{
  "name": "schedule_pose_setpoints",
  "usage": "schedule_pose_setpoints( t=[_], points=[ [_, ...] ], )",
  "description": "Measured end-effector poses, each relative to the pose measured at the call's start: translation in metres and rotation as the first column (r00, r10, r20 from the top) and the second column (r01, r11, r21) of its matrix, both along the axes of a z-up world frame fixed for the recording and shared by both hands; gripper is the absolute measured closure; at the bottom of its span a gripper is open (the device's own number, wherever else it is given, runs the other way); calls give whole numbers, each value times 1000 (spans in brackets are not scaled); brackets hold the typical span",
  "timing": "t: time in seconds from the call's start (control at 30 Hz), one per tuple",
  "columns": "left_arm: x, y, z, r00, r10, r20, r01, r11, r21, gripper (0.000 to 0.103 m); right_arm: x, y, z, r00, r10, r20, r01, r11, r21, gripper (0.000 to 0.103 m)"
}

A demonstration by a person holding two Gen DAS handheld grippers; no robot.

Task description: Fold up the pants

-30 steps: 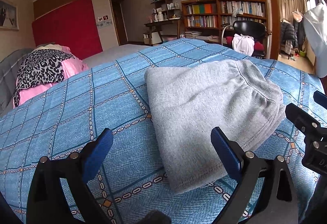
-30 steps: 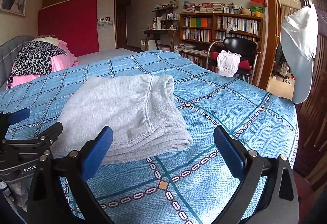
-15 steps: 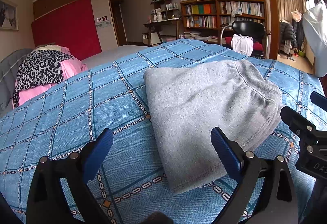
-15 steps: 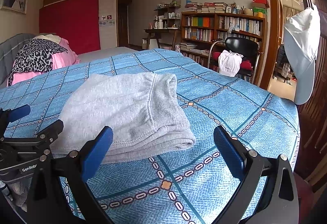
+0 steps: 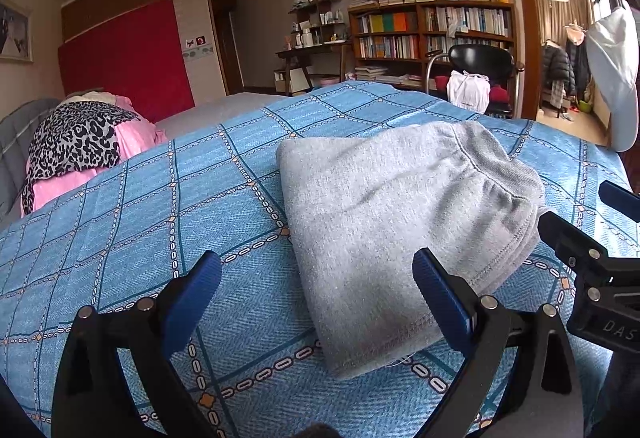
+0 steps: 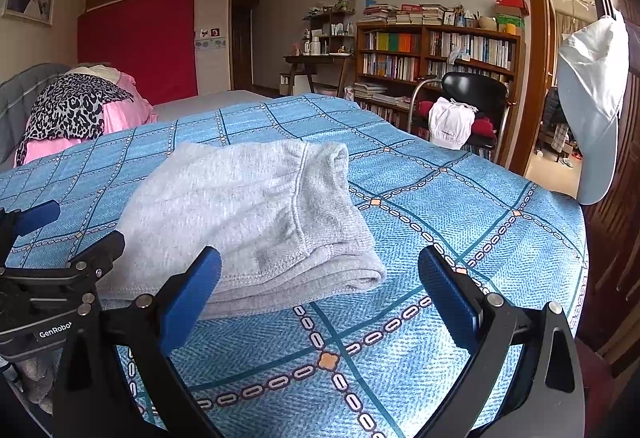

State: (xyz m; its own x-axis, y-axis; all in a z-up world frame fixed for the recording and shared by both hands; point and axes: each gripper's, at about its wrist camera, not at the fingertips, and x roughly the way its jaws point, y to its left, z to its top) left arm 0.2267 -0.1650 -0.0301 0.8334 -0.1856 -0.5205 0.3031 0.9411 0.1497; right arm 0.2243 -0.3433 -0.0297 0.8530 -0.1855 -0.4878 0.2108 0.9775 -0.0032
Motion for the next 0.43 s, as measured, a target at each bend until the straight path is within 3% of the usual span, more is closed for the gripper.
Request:
schedule_pose_setpoints(
  t=[0.43],
  points=[
    [9, 0, -3, 999, 19, -41, -19, 1000, -10, 8, 2, -1, -8, 1000, 0, -12, 0, 1000, 10, 3]
  ],
)
